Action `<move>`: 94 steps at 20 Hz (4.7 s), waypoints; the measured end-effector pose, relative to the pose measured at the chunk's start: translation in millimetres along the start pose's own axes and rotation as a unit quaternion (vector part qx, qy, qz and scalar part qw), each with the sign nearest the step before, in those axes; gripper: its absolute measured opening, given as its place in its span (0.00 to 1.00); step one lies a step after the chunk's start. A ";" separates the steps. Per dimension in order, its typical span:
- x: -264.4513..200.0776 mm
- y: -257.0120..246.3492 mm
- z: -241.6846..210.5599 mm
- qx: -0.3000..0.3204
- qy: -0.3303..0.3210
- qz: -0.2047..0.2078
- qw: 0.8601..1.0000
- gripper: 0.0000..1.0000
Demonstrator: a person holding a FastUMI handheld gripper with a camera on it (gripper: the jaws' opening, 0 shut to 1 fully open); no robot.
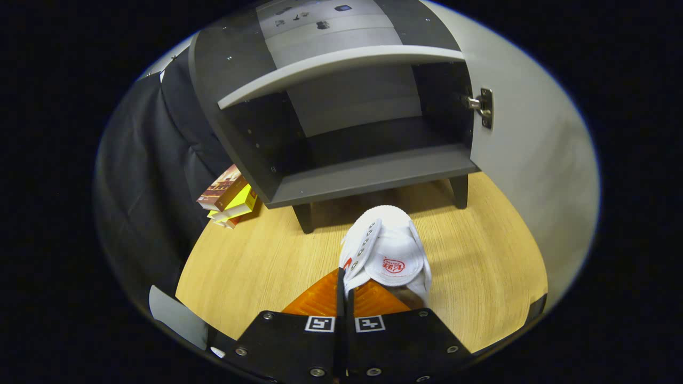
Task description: Open the shoe cabinet door, grab the shoes and put them into the shoe cabinet, then close the shoe cabinet door.
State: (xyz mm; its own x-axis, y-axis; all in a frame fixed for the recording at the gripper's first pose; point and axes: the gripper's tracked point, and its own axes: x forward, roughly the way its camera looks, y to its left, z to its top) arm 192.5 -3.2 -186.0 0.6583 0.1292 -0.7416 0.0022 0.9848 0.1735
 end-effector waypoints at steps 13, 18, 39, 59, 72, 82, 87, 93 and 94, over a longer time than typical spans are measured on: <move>-112.1 12.7 139.1 -0.023 -0.125 -0.017 0.992 0.00; -137.4 27.2 191.4 -0.032 -0.167 -0.010 0.985 0.00; -20.9 49.3 339.0 -0.084 -0.180 0.013 0.980 0.00; 48.3 38.5 355.5 -0.067 -0.141 0.010 0.988 0.07; -28.5 42.4 335.3 -0.086 -0.158 -0.020 0.984 0.27; -128.1 58.4 289.7 -0.099 -0.187 -0.036 0.977 0.41; -189.2 65.1 242.9 -0.104 -0.193 -0.044 0.975 0.46; -267.0 70.3 191.0 -0.101 -0.209 -0.045 0.972 0.52; -278.3 69.7 185.9 -0.102 -0.212 -0.045 0.971 0.52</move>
State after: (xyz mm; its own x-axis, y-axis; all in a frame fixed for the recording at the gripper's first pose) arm 149.4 8.0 153.0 0.9129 0.0253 -0.4075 -0.0470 0.9980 -0.0434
